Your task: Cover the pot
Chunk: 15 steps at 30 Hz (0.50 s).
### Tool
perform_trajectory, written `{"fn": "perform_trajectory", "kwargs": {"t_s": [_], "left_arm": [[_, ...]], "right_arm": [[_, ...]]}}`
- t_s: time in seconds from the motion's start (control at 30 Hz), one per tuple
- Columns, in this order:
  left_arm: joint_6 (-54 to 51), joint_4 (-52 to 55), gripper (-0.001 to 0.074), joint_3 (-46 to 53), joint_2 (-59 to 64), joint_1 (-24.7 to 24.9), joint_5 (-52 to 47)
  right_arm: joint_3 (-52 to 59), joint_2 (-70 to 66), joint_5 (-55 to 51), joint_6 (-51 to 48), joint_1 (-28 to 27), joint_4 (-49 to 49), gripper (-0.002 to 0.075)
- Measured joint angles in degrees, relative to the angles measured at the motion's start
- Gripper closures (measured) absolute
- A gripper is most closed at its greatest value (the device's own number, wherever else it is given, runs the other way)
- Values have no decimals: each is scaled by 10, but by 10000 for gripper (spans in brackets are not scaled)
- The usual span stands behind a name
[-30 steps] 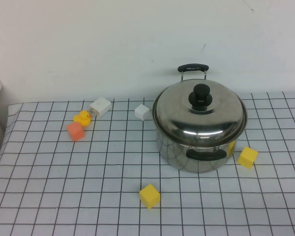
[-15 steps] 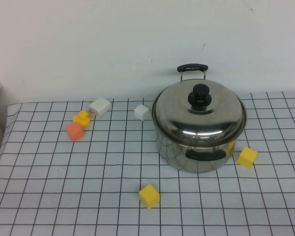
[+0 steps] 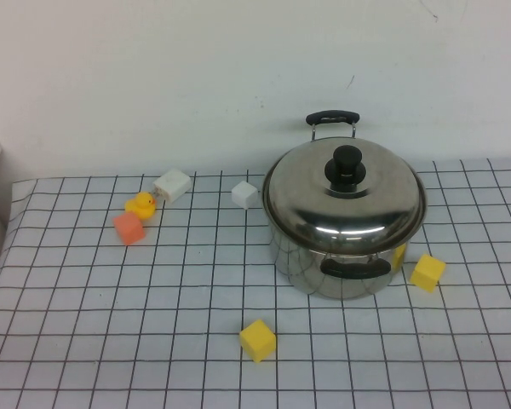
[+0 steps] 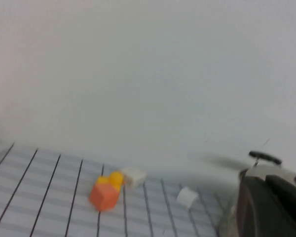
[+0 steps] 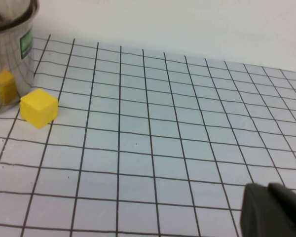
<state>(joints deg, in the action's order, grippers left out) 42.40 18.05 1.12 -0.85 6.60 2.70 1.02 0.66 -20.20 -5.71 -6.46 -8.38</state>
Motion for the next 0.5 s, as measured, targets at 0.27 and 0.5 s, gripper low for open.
{"fn": "perform_trajectory", "kwargs": {"t_s": [0.27,0.5], "left_arm": [[-141,-163,736,0,0,-1,-98],[-188,-162,736,0,0,-6,-185]], "right_arm": [[0,0,0,0,0,0,717],[0,0,0,0,0,0,717]]}}
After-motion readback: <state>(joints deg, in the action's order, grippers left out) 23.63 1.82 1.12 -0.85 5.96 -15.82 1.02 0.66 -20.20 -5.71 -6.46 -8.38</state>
